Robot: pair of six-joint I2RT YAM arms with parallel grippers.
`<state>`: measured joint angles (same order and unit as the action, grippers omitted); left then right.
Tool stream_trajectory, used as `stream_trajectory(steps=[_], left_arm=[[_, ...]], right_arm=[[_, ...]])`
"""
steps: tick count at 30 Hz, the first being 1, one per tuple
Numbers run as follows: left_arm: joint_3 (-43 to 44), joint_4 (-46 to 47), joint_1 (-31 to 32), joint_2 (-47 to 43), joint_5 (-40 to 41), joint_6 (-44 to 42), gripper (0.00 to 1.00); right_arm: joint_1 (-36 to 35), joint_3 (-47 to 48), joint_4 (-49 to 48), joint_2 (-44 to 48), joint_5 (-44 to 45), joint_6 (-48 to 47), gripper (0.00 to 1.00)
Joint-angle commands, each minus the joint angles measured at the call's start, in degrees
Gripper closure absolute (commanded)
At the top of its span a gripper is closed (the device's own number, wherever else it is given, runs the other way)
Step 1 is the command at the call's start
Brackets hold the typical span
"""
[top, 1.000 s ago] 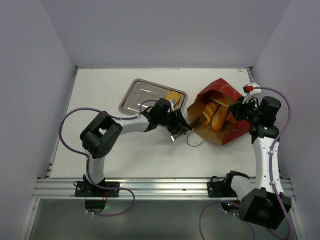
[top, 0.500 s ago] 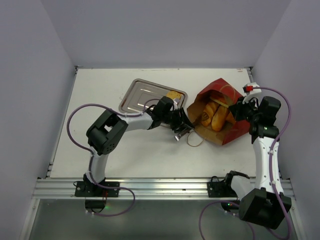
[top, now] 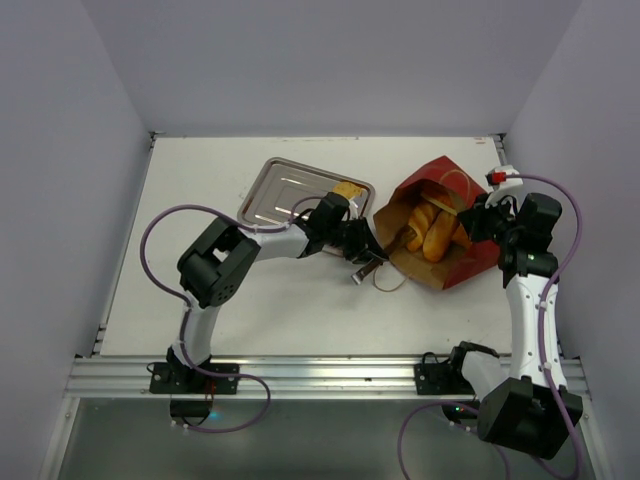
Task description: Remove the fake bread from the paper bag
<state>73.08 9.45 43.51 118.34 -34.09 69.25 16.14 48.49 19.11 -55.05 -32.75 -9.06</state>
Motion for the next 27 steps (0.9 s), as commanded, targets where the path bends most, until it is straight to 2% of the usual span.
stream_trajectory(steps=[1,6,15,27], left_arm=[[1.8,1.5,-0.4,-2.5,-0.5,-3.9,0.88],[0.1,0.4,-0.5,-6.3,-0.5,-7.4,1.0],[-2.9,-3.6,-0.5,-14.4,-1.3,-12.1,1.0],[-12.5,-9.4,-0.5,-23.3,-2.4,-17.0,1.0]], right_arm=[[-0.1,-0.3,-0.7,1.4,-2.1,-0.1,1.0],[-0.1,-0.3,-0.7,1.6,-2.0,0.1,1.0],[0.0,-0.4,-0.8,1.9,-1.3,0.1,1.0],[-0.1,-0.5,-1.2,2.0,-1.1,0.3,1.0]])
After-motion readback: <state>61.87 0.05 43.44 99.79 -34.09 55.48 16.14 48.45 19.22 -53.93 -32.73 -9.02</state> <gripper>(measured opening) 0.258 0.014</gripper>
